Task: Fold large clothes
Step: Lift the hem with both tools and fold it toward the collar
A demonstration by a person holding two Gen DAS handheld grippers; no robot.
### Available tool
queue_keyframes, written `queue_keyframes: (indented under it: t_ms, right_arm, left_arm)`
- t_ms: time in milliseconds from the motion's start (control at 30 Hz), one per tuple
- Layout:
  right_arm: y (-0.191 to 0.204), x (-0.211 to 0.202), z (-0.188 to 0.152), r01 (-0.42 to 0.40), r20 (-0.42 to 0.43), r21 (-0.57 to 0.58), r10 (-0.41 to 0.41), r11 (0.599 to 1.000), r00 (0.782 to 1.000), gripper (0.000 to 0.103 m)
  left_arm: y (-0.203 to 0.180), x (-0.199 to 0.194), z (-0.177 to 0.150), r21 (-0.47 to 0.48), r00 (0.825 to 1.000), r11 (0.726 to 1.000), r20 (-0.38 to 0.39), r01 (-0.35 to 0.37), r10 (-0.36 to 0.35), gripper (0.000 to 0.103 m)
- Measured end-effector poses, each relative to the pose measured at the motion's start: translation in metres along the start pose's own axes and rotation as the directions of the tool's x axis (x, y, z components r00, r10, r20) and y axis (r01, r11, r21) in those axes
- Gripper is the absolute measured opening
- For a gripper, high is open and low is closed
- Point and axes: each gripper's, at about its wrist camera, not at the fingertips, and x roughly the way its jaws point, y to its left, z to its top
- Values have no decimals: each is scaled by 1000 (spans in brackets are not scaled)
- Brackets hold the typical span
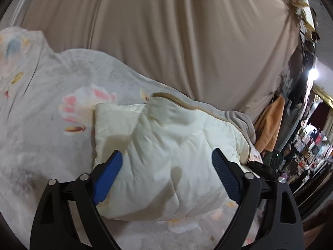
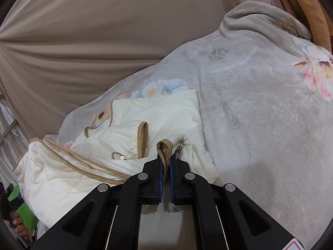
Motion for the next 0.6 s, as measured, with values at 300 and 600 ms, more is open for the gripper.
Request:
queue_keyframes:
  t_ms: [300,600]
  right_arm:
    - [9,-5,20,4,40,-22,-3,1000,999,4]
    - [53,-1,70,-10,121,-116,24,993,992,4]
  left_arm:
    - [14,73,16,28,982,993,-145,-114,117,33]
    - [10,80,50,56,975,974,-43,-217,220,0]
